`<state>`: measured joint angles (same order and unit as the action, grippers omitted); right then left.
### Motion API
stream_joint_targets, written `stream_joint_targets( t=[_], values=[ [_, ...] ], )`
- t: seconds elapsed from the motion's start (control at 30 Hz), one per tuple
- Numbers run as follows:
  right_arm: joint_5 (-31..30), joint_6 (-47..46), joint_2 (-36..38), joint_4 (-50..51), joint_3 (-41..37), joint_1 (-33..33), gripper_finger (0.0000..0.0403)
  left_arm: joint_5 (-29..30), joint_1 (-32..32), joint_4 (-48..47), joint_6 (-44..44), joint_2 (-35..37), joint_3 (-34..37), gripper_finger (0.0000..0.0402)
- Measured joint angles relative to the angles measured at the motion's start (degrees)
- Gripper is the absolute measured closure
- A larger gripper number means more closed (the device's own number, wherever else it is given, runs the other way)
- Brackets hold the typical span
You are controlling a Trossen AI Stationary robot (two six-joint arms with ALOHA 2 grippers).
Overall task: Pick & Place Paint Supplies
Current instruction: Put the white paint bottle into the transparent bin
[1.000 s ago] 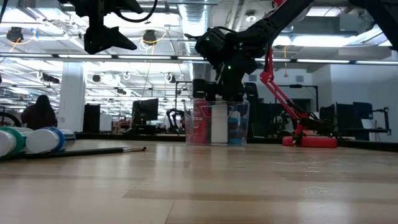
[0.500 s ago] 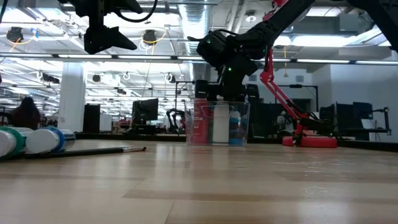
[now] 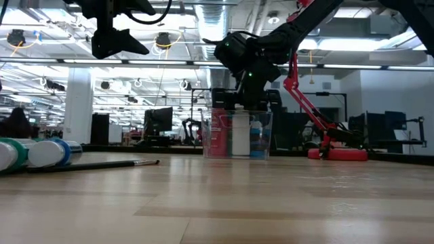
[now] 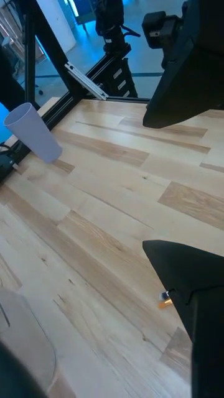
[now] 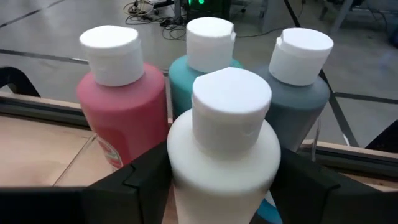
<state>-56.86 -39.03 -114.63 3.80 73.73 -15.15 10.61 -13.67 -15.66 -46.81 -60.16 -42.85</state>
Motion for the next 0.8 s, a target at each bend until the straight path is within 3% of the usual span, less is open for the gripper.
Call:
stream_joint_targets(
  t=[0.4,0.8],
  values=[
    [2.2,0.6,0.0,-0.1,0.0,0.0,0.0165,0.0,0.0,-0.2,0.0,0.0,0.0,0.0096],
    [2.9,0.6,0.0,0.0,0.0,0.0,0.0064,0.0,0.0,-0.5,0.0,0.0,0.0,0.0096]
  ],
)
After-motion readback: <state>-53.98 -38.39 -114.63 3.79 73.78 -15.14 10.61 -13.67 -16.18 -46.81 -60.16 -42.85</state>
